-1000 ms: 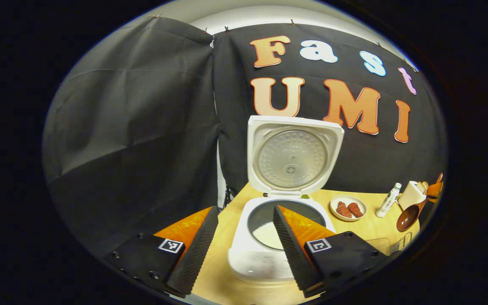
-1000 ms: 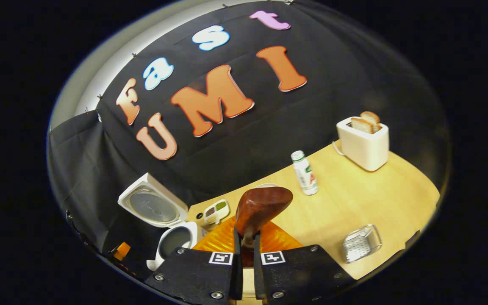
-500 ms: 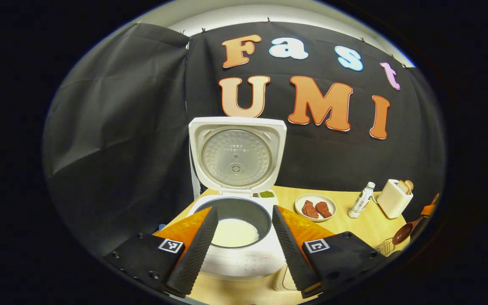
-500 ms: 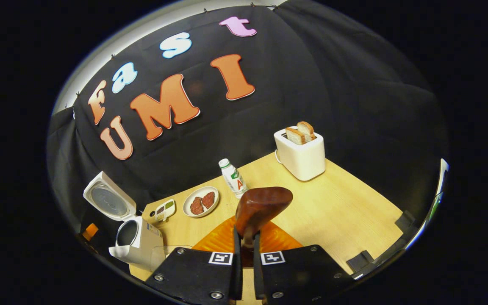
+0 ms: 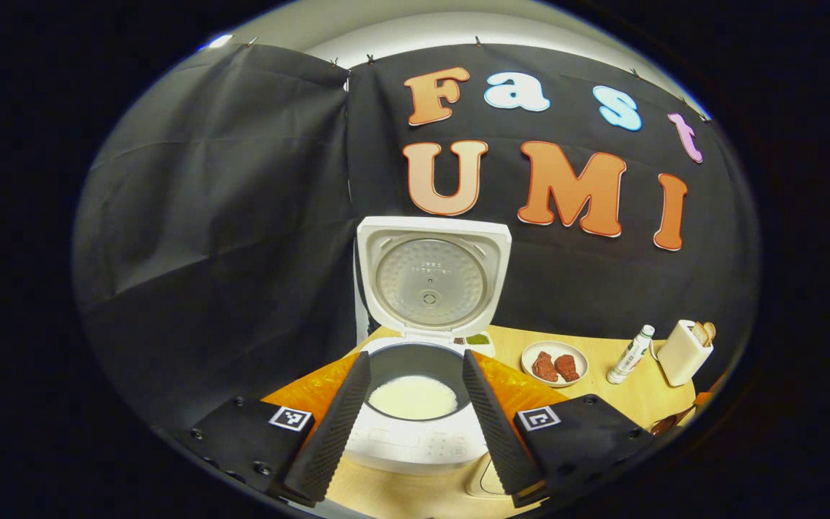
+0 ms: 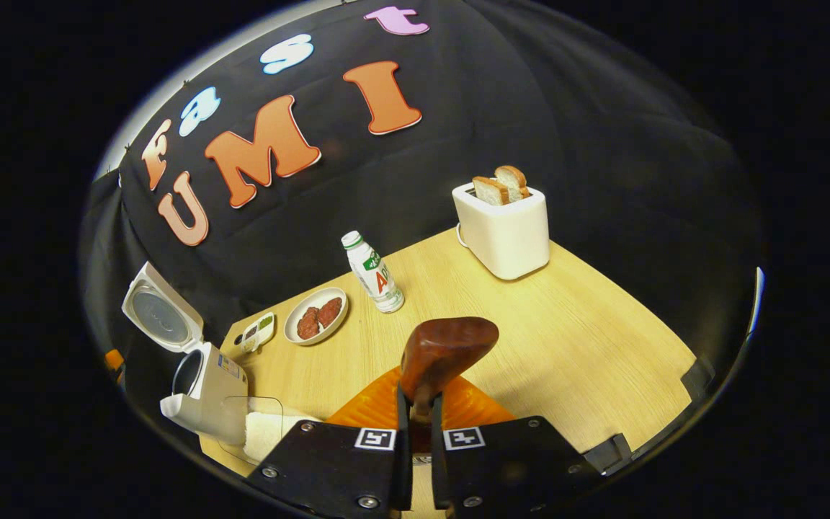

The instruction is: Close the left gripper, press the button to open the rice cooker; take a wooden spoon from the chopstick holder with the right hand, scoop a spoonful of rice and pour it into the rice cooker, then put the wooden spoon back into the chopstick holder.

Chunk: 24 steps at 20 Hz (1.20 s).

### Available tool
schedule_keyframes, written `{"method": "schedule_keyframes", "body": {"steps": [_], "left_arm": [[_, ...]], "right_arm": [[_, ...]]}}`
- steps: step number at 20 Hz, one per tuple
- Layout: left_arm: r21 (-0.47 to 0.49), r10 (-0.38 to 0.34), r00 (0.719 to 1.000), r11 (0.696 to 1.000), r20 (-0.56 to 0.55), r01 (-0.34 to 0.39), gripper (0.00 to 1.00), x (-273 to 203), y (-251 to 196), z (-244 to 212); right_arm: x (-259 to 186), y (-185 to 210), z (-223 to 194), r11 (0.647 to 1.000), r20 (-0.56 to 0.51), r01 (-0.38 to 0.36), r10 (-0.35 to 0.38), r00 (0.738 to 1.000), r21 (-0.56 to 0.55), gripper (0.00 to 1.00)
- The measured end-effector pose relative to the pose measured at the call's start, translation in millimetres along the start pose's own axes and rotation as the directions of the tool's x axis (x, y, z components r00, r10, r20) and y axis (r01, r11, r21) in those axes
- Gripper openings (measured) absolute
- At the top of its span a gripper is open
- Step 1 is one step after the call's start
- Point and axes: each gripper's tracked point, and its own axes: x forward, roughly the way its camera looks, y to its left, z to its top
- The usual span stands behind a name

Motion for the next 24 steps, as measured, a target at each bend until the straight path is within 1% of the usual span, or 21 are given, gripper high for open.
{"method": "schedule_keyframes", "body": {"steps": [2, 4, 5, 7, 9, 11, 13, 14, 15, 16, 17, 18, 19, 20, 22, 23, 24], "left_arm": [[-0.003, 0.009, 1.0, 1.0, -0.008, -0.009, 0.89, 3.8, 6.8, 8.4], [-0.016, 0.009, 1.0, 1.0, -0.002, -0.009, 0.88, 12.9, 13.5, 29.6], [-0.025, -0.013, 1.0, 1.0, -0.002, 0.012, 0.89, 19.2, 12.8, 40.8], [-0.008, -0.085, 0.996, 0.996, -0.036, 0.085, 0.88, 37.2, 4.0, 58.3], [0.003, -0.107, 0.992, 0.994, -0.067, 0.107, 0.89, 58.4, 6.6, 80.7], [-0.025, -0.143, 0.988, 0.99, -0.053, 0.142, 0.88, 76.3, 3.8, 109.6], [-0.003, -0.139, 0.99, 0.99, -0.019, 0.139, 0.89, 94.9, 6.2, 137.4], [0.011, -0.148, 0.989, 0.989, 0.002, 0.148, 0.89, 103.2, 3.8, 150.4], [0.02, -0.164, 0.986, 0.986, 0.025, 0.164, 0.88, 109.5, -1.6, 165.8], [0.038, -0.175, 0.983, 0.984, 0.053, 0.173, 0.88, 116.5, -5.5, 180.8], [0.066, -0.176, 0.981, 0.983, 0.076, 0.171, 0.88, 124.4, -6.5, 192.8], [0.101, -0.169, 0.981, 0.982, 0.099, 0.159, 0.89, 132.1, -6.5, 205.9], [0.137, -0.165, 0.979, 0.979, 0.122, 0.148, 0.88, 140.8, -7.8, 217.8], [0.171, -0.165, 0.975, 0.975, 0.147, 0.139, 0.89, 148.5, -11.3, 229.6], [0.219, -0.18, 0.966, 0.966, 0.188, 0.137, 0.88, 164.5, -23.4, 250.7], [0.235, -0.197, 0.959, 0.961, 0.205, 0.147, 0.88, 172.1, -31.9, 258.2], [0.246, -0.211, 0.954, 0.956, 0.213, 0.157, 0.88, 184.6, -38.6, 254.2]], "right_arm": [[7.4, -0.5, -9.1, 1.0, -0.019, -0.005, 0.005, 1.0, 0.003, 0.1], [10.5, -2.1, -18.2, 1.0, -0.034, -0.012, 0.013, 0.999, 0.007, 0.1], [11.8, -1.1, -20.9, 1.0, -0.038, -0.017, 0.018, 0.999, 0.014, 0.11], [11.8, -1.2, -30.0, 0.999, -0.063, -0.008, 0.01, 0.998, 0.031, 0.13], [9.3, -3.2, -33.0, 1.0, -0.067, 0.001, 0.001, 0.998, 0.028, 0.15], [2.0, -2.7, -32.6, 0.999, -0.067, 0.009, -0.007, 0.998, 0.033, 0.18], [-7.9, -5.9, -27.1, 0.998, -0.056, 0.035, -0.032, 0.998, 0.052, 0.21], [-12.6, -8.9, -22.0, 0.997, -0.051, 0.055, -0.052, 0.997, 0.062, 0.13], [-18.6, -10.9, -17.1, 0.995, -0.044, 0.072, -0.069, 0.997, 0.07, 0.26], [-27.0, -13.0, -11.7, 0.993, -0.033, 0.087, -0.085, 0.996, 0.076, 0.34], [-36.2, -15.1, -5.1, 0.991, -0.021, 0.104, -0.103, 0.994, 0.083, 0.48], [-45.1, -17.6, -1.2, 0.988, -0.009, 0.124, -0.124, 0.992, 0.087, 0.5], [-55.6, -20.6, 3.7, 0.985, 0.005, 0.146, -0.147, 0.989, 0.09, 0.46], [-66.3, -22.8, 8.8, 0.981, 0.021, 0.169, -0.172, 0.985, 0.094, 0.63], [-90.8, -23.7, 21.4, 0.973, 0.061, 0.205, -0.212, 0.975, 0.105, 0.74], [-104.7, -25.3, 29.7, 0.968, 0.086, 0.225, -0.235, 0.968, 0.11, 0.76], [-119.2, -27.3, 35.4, 0.962, 0.107, 0.251, -0.263, 0.959, 0.111, 0.79]]}}
